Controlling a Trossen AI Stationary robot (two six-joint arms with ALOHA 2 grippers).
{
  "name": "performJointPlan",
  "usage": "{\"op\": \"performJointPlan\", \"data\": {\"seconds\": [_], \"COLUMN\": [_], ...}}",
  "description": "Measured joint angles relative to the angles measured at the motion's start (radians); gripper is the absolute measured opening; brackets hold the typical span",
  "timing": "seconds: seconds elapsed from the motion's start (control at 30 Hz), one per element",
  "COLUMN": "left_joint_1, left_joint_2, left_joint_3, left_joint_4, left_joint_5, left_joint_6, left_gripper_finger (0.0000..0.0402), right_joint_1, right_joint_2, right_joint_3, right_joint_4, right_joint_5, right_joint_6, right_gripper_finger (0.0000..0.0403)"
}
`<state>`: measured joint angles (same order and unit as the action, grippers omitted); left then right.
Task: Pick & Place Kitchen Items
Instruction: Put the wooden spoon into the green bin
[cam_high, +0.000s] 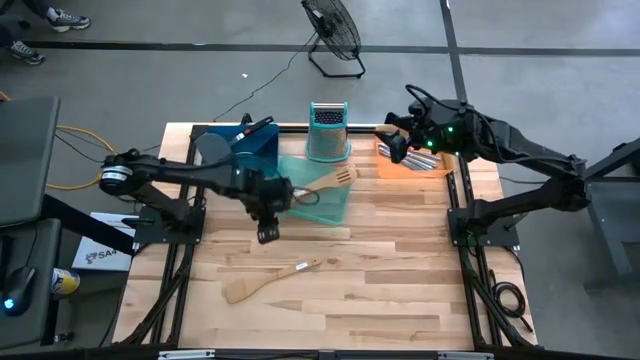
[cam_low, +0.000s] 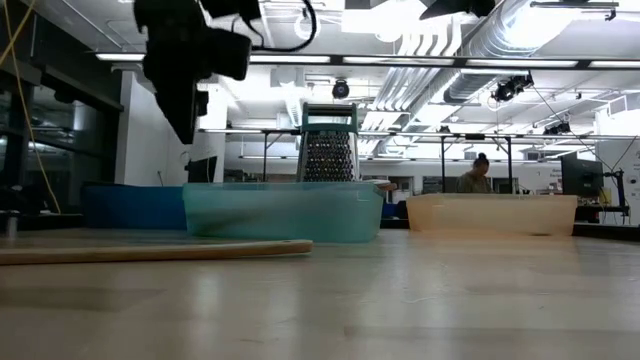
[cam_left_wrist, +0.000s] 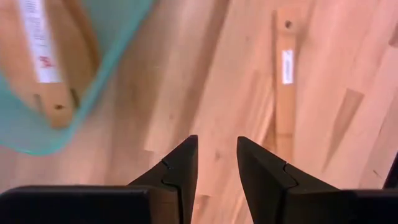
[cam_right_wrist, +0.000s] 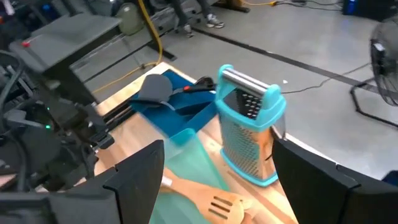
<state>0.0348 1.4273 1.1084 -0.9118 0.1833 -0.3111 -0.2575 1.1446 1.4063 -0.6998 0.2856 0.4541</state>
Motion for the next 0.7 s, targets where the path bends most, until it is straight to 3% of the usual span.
{"op": "performJointPlan", "data": {"seconds": [0.53,0.7], "left_joint_1": [-0.327,-0.38], "left_joint_2": [0.0,0.018], "left_joint_3": [0.0,-0.001], "left_joint_4": [0.021,0.05], "left_joint_5": [-0.02,-0.096], "left_joint_6": [-0.238,-0.318], "left_gripper_finger": [0.0109,0.0112], "right_joint_1": [0.07,0.07], "right_joint_2": [0.0,0.0], "right_joint_3": [0.0,0.0], "right_joint_4": [0.0,0.0], "right_joint_5": [-0.055,-0.093], "right_joint_6": [-0.096,-0.119], "right_gripper_finger": [0.029,0.029]}}
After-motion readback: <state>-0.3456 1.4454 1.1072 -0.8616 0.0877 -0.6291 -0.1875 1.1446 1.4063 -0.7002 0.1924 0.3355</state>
